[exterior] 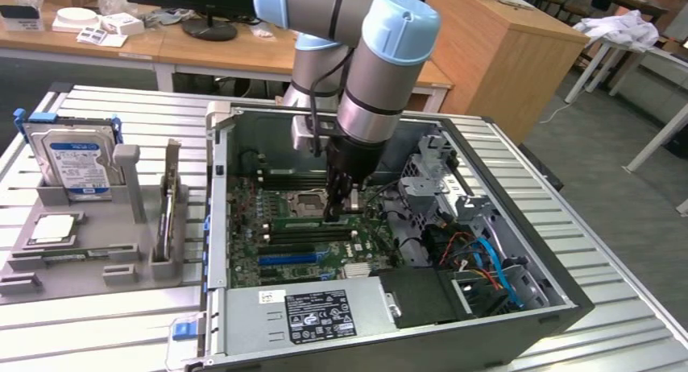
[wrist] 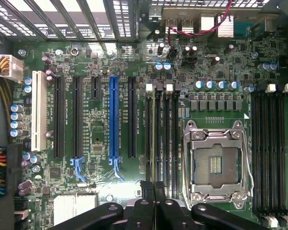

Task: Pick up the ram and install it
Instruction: 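Insert the ram into the slot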

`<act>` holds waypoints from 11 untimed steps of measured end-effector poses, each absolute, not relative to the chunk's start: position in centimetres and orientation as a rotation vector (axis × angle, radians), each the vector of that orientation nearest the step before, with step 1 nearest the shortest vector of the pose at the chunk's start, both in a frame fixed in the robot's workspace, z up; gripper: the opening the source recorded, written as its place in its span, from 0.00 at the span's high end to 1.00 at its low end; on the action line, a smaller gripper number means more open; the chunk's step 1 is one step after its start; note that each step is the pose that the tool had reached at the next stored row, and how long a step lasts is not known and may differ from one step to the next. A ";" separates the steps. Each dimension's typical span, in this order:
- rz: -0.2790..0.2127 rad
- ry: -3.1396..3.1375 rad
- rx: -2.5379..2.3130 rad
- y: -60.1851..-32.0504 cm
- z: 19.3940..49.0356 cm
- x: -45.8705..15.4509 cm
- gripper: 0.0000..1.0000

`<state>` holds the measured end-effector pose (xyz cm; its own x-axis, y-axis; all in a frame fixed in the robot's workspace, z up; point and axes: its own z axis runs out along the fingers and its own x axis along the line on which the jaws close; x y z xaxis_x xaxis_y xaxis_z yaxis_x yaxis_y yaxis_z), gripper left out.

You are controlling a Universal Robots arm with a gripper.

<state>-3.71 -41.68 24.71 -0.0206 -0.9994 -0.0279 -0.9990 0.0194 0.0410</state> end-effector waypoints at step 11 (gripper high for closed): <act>-0.076 -2.236 2.192 -41.7 24.2 -3.7 0.89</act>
<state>-3.72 -41.69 24.18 -0.0206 -0.9994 -0.0276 -0.9990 0.0195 0.0410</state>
